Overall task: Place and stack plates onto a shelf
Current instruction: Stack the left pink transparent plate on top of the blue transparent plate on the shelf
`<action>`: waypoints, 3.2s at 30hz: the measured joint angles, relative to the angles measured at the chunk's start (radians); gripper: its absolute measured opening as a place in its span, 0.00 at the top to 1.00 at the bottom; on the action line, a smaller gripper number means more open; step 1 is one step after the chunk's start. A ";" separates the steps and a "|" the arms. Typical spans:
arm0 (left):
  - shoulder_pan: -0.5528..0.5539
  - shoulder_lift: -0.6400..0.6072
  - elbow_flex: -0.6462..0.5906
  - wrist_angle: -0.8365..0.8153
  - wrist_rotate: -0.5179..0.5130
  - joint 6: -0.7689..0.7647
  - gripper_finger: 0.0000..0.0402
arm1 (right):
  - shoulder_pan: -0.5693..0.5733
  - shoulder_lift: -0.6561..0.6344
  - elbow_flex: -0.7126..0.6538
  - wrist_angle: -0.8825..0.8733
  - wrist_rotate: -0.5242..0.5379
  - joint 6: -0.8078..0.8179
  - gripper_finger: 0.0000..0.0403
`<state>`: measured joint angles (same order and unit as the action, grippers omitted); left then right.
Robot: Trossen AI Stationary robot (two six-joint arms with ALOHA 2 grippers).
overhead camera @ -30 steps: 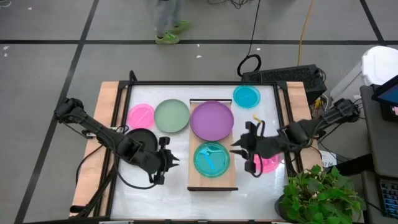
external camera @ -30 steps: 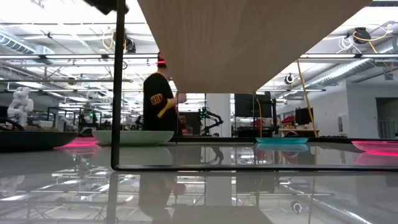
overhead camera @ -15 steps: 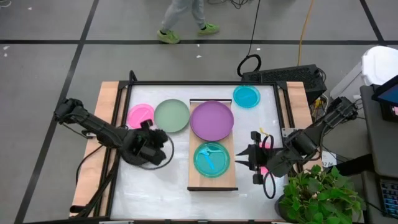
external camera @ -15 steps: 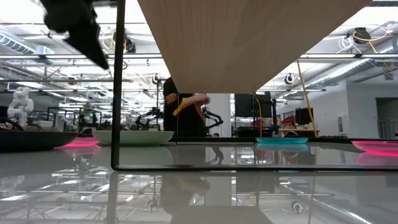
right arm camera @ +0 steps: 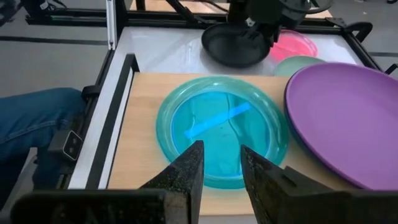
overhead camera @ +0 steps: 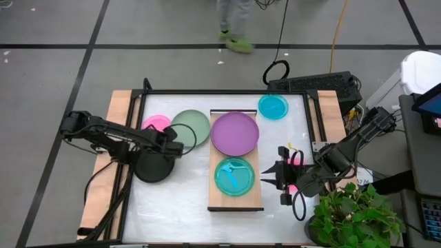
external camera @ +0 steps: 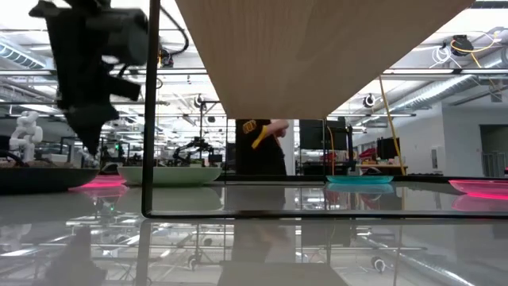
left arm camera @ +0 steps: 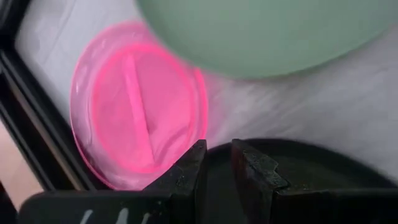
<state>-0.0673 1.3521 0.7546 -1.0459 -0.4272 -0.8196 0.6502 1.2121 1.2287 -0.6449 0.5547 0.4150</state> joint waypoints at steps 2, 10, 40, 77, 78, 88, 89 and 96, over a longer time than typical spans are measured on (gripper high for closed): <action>0.018 0.000 -0.019 0.002 0.000 -0.024 0.80 | 0.000 0.000 -0.018 0.012 -0.001 -0.001 0.77; 0.030 0.000 -0.031 0.010 -0.018 -0.077 0.80 | 0.000 0.000 -0.048 0.044 -0.004 -0.004 0.77; 0.113 0.092 -0.041 0.185 -0.077 0.001 0.57 | -0.009 -0.005 -0.048 0.102 -0.004 -0.060 0.77; 0.193 0.104 -0.183 0.424 -0.105 0.185 0.92 | -0.009 -0.005 -0.048 0.111 0.002 -0.091 0.77; 0.193 0.104 -0.183 0.424 -0.109 0.187 0.95 | -0.009 -0.005 -0.048 0.111 0.002 -0.094 0.77; 0.193 0.101 -0.177 0.402 -0.123 0.216 0.99 | -0.009 -0.005 -0.048 0.111 0.003 -0.108 0.78; 0.192 0.101 -0.174 0.393 -0.123 0.216 0.99 | -0.009 -0.005 -0.048 0.111 0.003 -0.110 0.78; 0.188 0.101 -0.145 0.311 -0.123 0.216 0.99 | -0.009 -0.005 -0.048 0.111 0.003 -0.110 0.78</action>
<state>0.1211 1.4528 0.6096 -0.7353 -0.5503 -0.6040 0.6411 1.2072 1.1809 -0.5335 0.5575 0.3045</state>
